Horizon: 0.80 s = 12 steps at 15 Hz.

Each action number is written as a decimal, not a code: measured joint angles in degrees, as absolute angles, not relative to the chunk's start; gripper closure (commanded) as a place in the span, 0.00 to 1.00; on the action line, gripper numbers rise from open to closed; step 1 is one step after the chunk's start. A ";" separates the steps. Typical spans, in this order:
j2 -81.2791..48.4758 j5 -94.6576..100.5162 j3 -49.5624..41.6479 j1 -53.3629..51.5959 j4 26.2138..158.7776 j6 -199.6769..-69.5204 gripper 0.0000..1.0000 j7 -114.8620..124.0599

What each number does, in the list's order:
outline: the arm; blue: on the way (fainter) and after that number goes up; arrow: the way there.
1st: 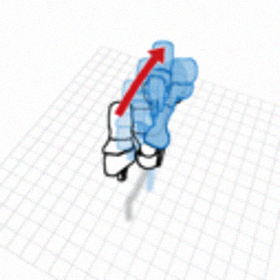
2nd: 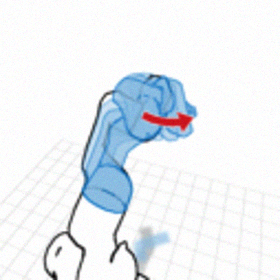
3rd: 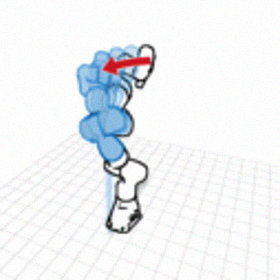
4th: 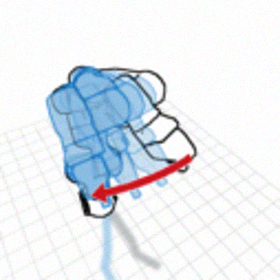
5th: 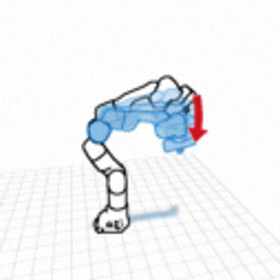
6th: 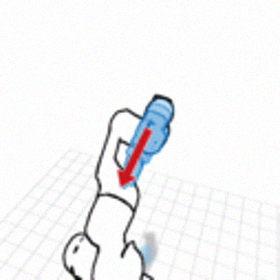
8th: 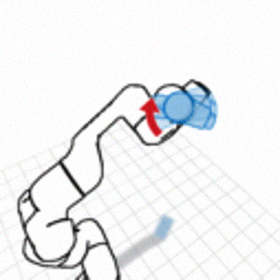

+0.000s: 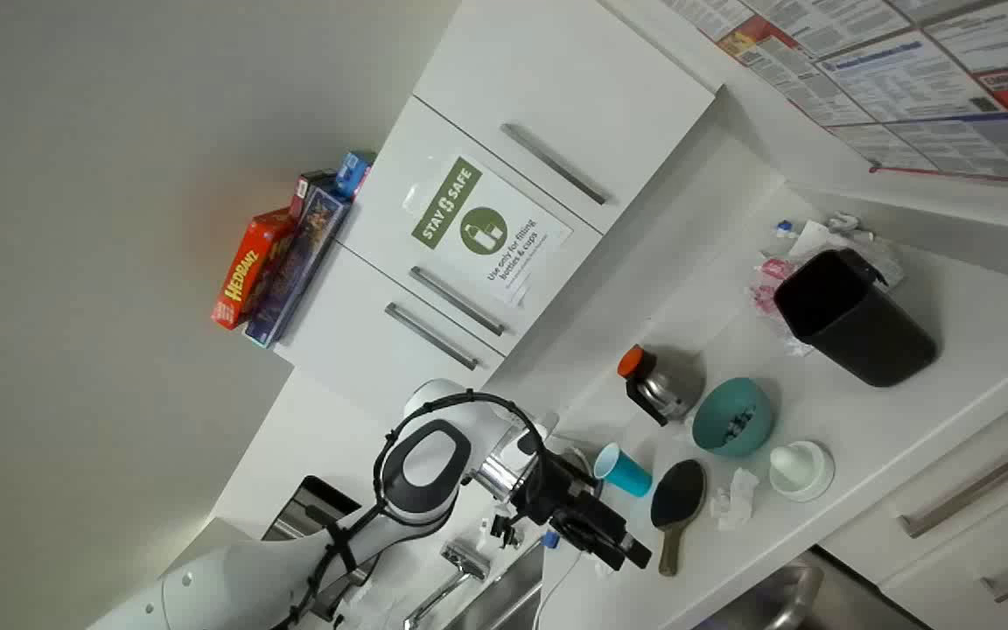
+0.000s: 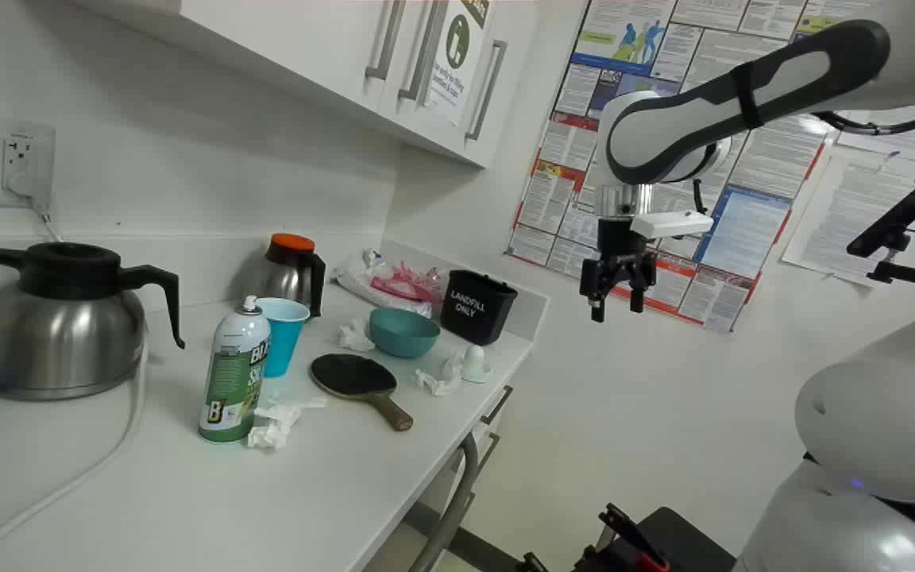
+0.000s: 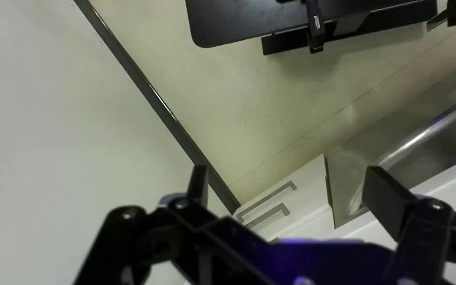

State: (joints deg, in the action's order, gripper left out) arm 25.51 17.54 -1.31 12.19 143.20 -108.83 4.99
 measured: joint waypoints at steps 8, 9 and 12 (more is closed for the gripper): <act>25.50 17.54 -1.38 12.08 143.20 -108.83 0.00 4.99; 25.44 17.45 -1.43 11.91 143.19 -109.43 0.00 5.15; 23.58 16.66 -1.46 11.02 142.92 -116.07 0.00 7.95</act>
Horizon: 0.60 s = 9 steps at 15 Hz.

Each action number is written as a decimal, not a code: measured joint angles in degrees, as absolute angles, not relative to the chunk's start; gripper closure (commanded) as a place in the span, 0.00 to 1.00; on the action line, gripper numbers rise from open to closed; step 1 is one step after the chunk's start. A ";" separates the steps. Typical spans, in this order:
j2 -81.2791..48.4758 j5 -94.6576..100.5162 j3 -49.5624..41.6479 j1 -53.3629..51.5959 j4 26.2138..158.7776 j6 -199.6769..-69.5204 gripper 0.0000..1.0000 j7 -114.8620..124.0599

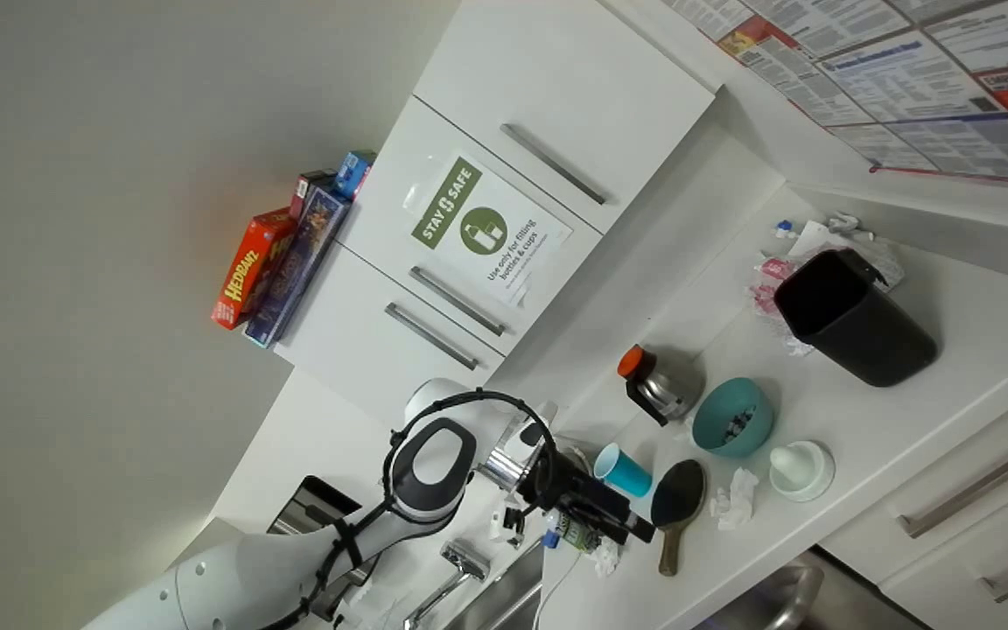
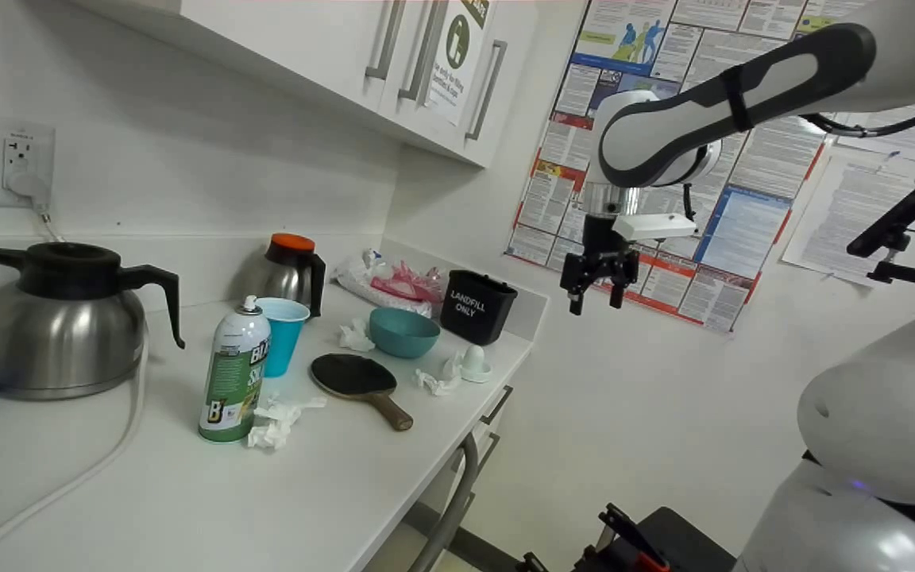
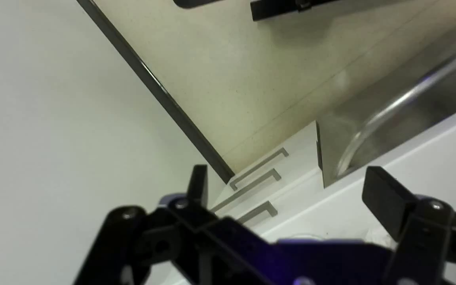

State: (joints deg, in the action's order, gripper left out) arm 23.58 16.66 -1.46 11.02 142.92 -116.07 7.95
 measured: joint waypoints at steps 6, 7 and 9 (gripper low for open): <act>11.29 13.46 -1.52 9.97 140.54 -134.48 0.00 12.82; 8.86 12.29 -1.53 9.71 140.05 -137.34 0.00 12.80; 4.80 10.35 -1.53 8.85 139.34 -142.17 0.00 12.66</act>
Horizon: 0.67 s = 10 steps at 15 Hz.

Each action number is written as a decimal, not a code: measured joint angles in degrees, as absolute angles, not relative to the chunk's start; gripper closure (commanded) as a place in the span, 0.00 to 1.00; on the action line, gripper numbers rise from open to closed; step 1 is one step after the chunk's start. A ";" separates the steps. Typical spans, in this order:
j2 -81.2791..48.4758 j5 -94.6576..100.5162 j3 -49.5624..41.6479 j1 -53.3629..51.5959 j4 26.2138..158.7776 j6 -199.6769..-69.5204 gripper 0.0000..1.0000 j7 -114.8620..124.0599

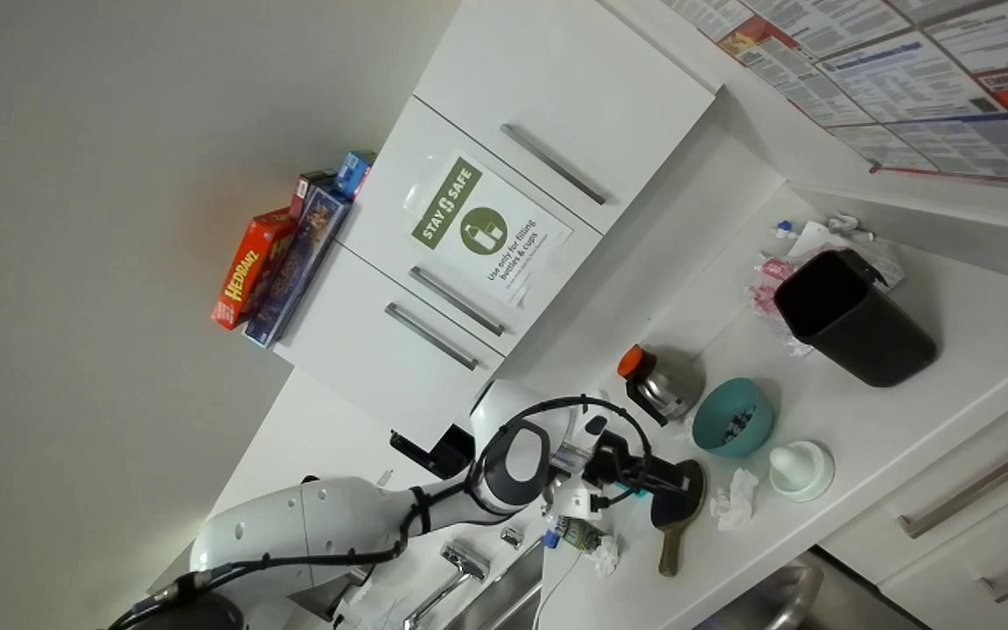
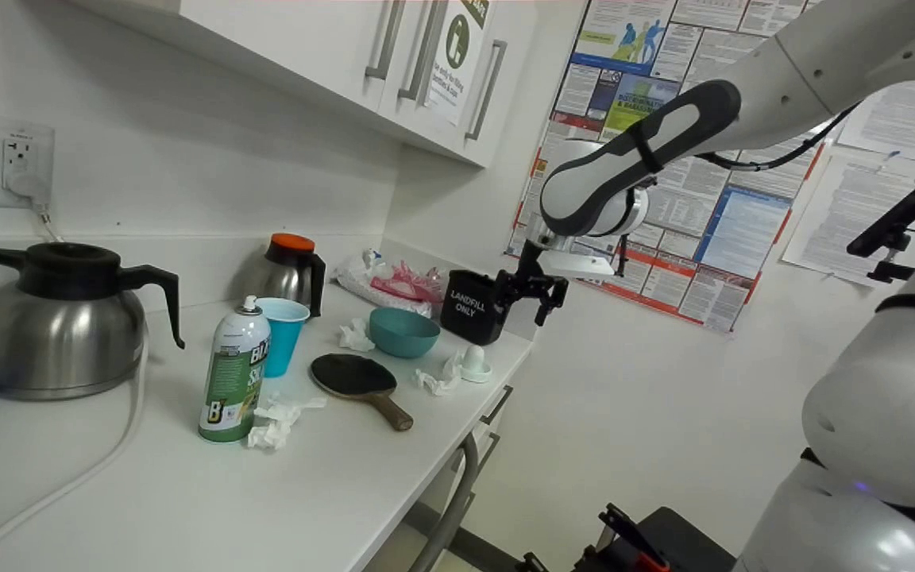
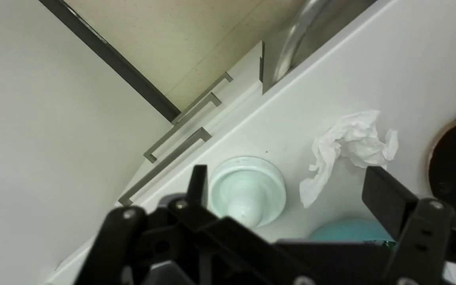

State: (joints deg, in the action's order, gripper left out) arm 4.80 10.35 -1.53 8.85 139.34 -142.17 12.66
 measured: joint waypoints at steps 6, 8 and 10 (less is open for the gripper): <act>0.25 8.03 -1.53 6.93 138.26 -145.87 0.00 12.58; 0.24 8.15 -1.57 6.93 138.15 -145.87 0.00 12.87; -0.28 8.16 -1.57 6.86 137.85 -146.48 0.00 13.90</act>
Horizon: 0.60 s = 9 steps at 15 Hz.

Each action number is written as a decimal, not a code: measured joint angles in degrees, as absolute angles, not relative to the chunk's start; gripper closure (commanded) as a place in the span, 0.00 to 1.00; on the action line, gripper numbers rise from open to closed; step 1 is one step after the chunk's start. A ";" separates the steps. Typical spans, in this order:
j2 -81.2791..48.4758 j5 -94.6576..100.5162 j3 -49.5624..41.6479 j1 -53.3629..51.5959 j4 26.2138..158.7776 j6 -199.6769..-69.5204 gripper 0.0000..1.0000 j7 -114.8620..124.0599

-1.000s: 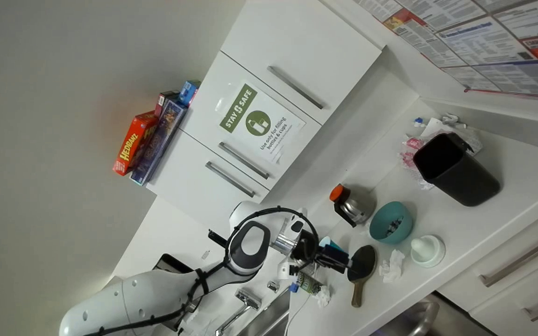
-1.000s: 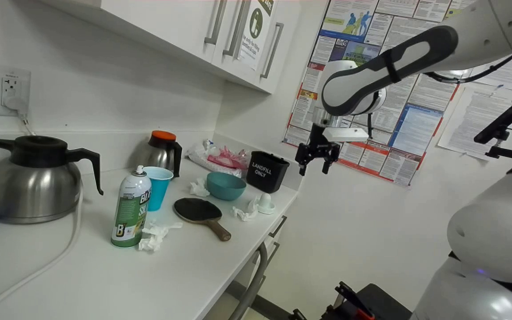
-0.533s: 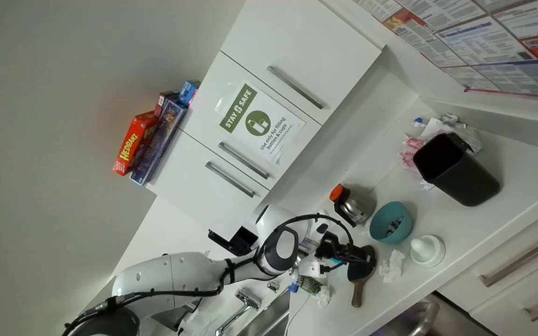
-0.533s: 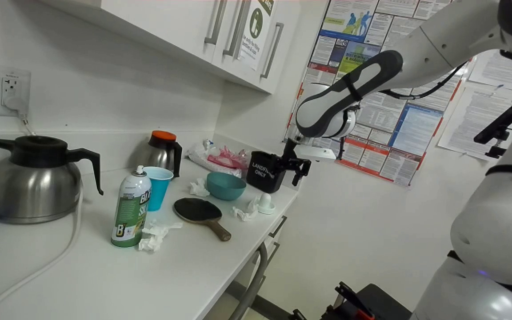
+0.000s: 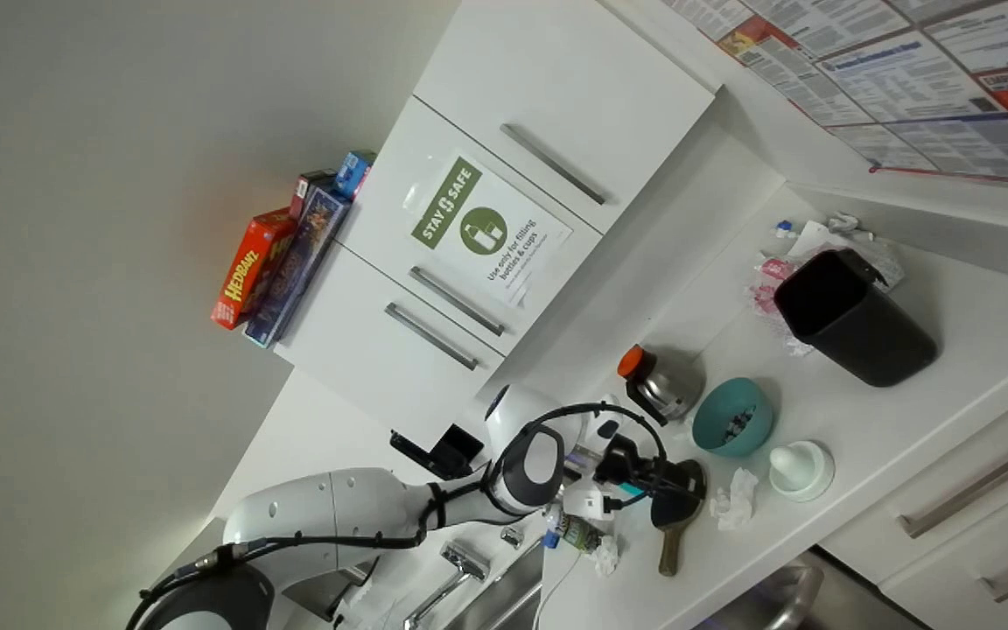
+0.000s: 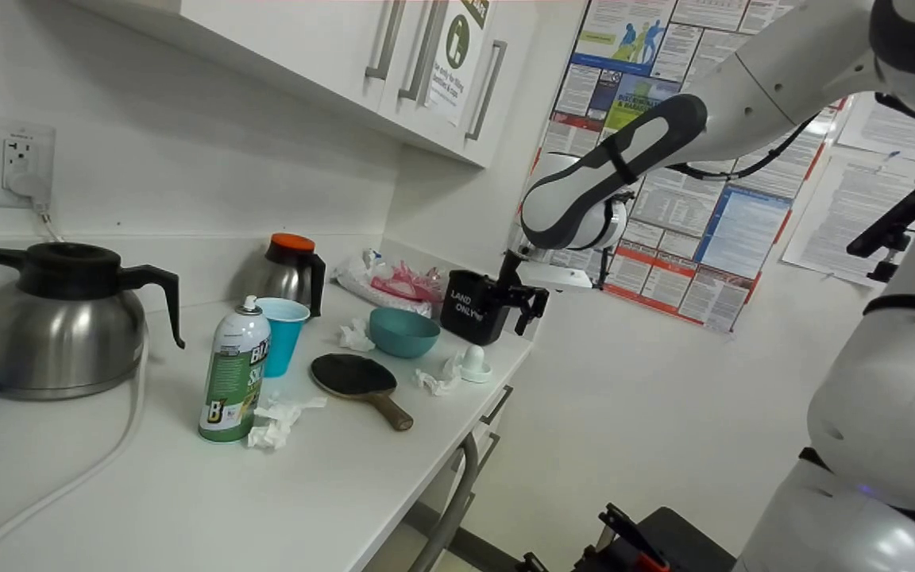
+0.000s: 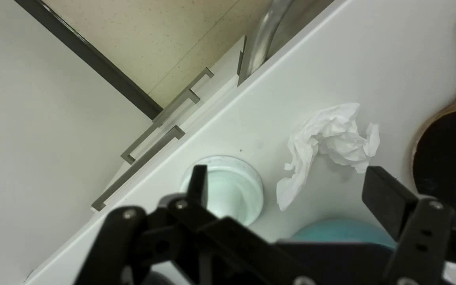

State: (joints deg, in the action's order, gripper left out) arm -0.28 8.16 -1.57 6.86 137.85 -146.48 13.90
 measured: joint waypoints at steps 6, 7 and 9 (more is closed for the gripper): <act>-8.31 7.70 -1.58 4.78 134.48 -155.46 0.00 18.83; -9.97 7.51 -1.59 4.34 133.77 -156.50 0.00 19.27; -13.08 7.09 -1.65 3.41 132.34 -157.83 0.00 19.56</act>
